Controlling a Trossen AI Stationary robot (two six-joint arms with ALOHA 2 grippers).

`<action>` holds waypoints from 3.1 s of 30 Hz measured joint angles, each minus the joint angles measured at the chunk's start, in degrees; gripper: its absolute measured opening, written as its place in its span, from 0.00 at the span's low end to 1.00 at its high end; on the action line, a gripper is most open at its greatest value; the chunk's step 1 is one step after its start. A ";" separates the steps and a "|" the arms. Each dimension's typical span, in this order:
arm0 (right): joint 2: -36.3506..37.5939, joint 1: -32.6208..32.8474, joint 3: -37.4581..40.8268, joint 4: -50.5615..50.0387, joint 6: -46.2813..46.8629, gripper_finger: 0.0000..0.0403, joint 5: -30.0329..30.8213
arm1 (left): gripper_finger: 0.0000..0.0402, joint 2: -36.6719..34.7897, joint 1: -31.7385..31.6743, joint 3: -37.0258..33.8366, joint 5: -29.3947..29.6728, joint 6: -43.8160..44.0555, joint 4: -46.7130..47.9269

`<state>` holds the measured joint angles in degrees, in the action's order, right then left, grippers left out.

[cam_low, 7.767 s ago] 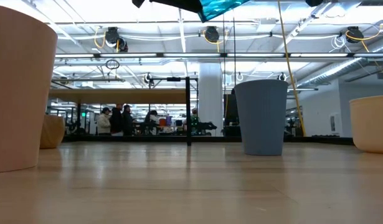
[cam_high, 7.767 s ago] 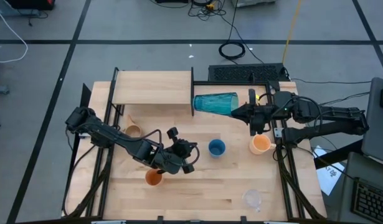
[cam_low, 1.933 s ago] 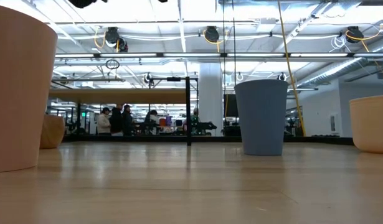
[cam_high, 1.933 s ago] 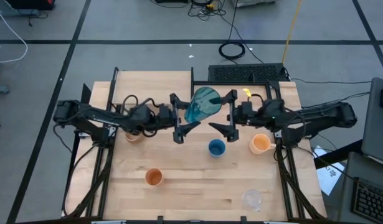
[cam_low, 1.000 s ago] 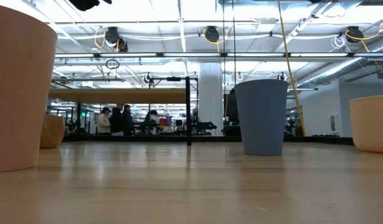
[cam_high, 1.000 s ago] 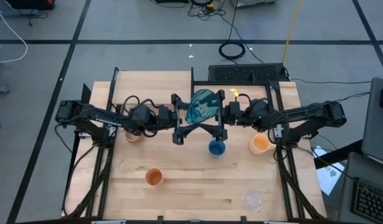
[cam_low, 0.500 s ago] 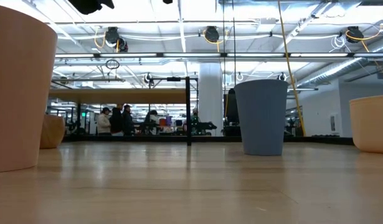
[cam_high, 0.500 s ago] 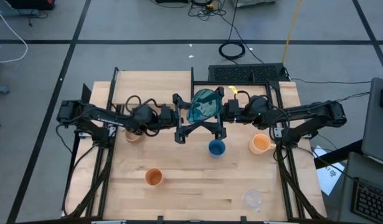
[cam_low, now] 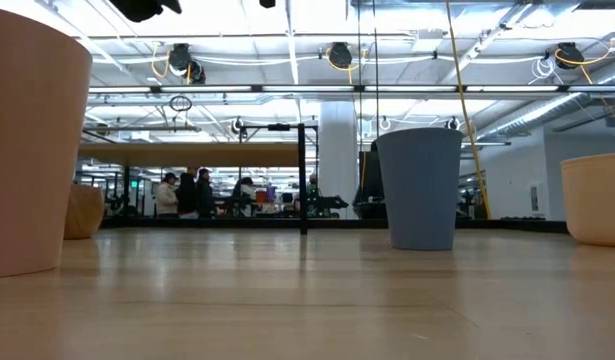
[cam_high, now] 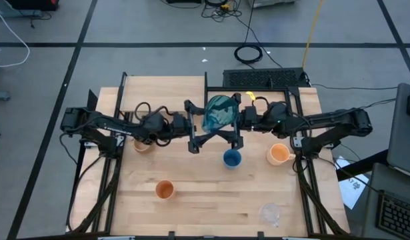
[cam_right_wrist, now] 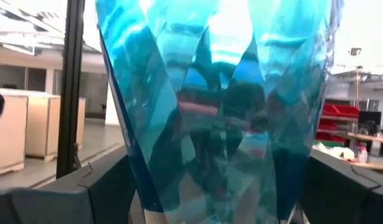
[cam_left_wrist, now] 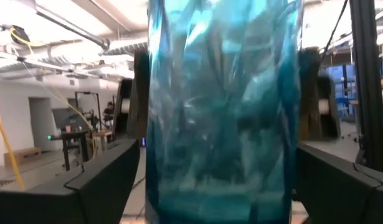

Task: Stack small to large cups/mugs on shelf
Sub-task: Put the light blue cup on the shelf

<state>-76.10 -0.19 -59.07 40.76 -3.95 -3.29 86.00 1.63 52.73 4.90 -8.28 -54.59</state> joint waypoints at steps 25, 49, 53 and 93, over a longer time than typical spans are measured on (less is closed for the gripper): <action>11.44 1.08 1.47 -28.27 1.28 0.86 0.22 | 0.86 -18.05 9.96 8.10 18.79 2.04 51.62; 3.79 1.68 5.07 -28.92 3.10 0.87 0.63 | 0.83 1.81 14.62 47.15 17.23 -8.42 98.84; 3.53 1.68 5.03 -29.24 3.23 0.87 0.63 | 0.79 4.32 13.84 48.56 17.07 -11.30 100.18; 7.18 1.88 5.03 -32.55 1.31 0.99 -1.27 | 0.01 5.36 12.32 48.84 12.17 -14.63 101.37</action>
<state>-68.93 1.69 -54.04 8.21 -2.64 -4.56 91.36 13.95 101.57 17.07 -22.91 46.77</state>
